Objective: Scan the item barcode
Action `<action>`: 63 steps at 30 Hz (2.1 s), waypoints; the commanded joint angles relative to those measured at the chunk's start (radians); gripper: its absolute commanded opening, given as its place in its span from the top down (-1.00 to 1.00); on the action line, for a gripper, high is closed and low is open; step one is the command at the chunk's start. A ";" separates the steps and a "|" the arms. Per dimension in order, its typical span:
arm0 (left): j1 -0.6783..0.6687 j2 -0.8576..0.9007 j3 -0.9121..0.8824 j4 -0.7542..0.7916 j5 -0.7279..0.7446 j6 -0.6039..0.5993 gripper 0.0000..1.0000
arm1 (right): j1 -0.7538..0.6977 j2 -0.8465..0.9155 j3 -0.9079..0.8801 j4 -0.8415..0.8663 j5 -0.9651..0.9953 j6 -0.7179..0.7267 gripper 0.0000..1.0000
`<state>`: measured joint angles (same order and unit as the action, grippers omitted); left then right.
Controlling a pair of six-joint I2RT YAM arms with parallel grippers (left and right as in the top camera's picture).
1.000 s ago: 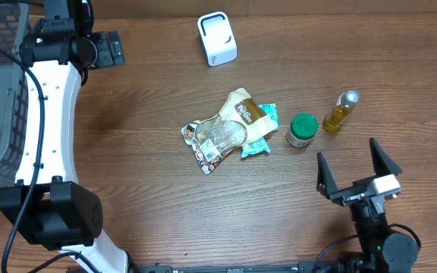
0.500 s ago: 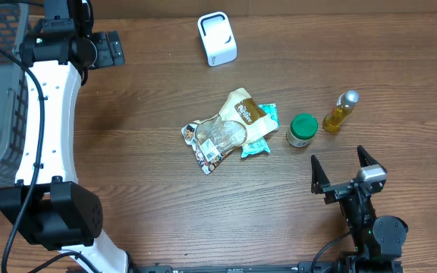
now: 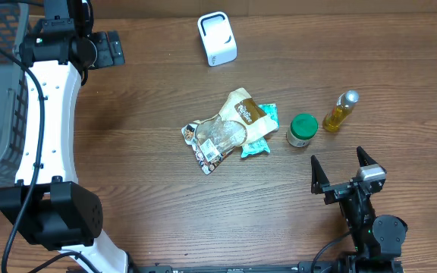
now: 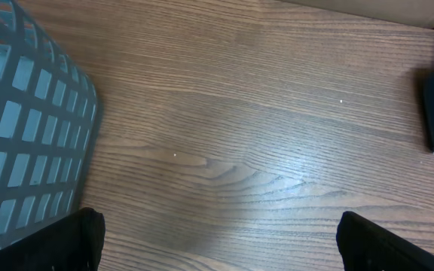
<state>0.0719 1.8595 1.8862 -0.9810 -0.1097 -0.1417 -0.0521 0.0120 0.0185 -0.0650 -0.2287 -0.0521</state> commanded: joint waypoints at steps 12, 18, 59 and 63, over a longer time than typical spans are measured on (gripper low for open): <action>-0.006 0.017 0.012 -0.002 -0.004 0.007 -0.99 | -0.005 -0.009 -0.011 0.003 0.007 0.006 -1.00; -0.021 -0.016 0.012 -0.003 -0.005 0.007 -0.99 | -0.005 -0.009 -0.011 0.003 0.007 0.006 -1.00; -0.079 -0.814 -0.376 -0.043 -0.002 0.007 -0.99 | -0.005 -0.009 -0.011 0.003 0.007 0.006 -1.00; -0.079 -0.893 -0.543 -0.044 -0.002 0.007 -0.99 | -0.005 -0.009 -0.011 0.003 0.007 0.006 -1.00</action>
<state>-0.0071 1.0439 1.4372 -1.0264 -0.1093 -0.1417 -0.0525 0.0120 0.0185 -0.0673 -0.2287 -0.0517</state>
